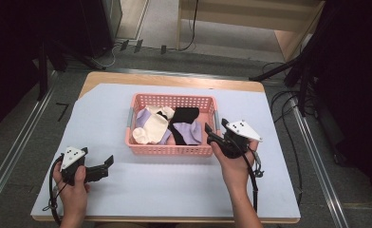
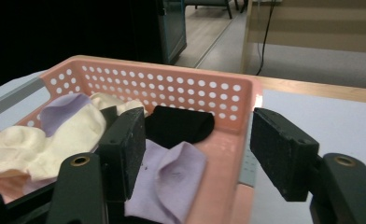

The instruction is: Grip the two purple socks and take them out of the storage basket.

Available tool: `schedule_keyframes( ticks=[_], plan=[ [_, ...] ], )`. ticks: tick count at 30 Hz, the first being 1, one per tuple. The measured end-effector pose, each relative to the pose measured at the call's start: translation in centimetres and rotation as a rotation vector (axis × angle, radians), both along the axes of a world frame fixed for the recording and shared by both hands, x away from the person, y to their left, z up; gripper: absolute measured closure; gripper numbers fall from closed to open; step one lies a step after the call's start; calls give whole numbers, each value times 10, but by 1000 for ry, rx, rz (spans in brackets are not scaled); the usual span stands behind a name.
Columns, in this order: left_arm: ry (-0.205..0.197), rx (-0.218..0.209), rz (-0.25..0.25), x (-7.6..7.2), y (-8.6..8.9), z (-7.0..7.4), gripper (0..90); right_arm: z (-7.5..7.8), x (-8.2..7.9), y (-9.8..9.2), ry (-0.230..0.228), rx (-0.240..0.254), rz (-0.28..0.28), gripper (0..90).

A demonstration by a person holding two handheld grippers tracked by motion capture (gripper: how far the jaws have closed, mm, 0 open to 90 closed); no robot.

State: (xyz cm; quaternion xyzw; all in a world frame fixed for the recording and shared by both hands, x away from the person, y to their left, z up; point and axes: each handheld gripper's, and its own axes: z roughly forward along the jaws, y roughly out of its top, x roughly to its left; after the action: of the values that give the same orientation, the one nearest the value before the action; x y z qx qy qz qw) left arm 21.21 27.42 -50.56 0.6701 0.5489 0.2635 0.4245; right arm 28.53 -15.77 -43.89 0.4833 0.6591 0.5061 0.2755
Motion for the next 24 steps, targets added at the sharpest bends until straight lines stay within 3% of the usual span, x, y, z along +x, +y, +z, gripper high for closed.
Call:
schedule_keyframes(
  ticks=[6,16,20,24],
  plan=[
    [4,0,-3,0,0,0,5,-2,8,12,9,27,21,398],
    [7,-5,-3,0,1,0,5,-6,24,33,38,-12,51,444],
    [6,-8,-1,1,1,0,5,-8,32,42,83,-1,69,468],
    [8,-10,-1,1,1,0,5,-12,42,52,148,-41,79,485]
  ],
)
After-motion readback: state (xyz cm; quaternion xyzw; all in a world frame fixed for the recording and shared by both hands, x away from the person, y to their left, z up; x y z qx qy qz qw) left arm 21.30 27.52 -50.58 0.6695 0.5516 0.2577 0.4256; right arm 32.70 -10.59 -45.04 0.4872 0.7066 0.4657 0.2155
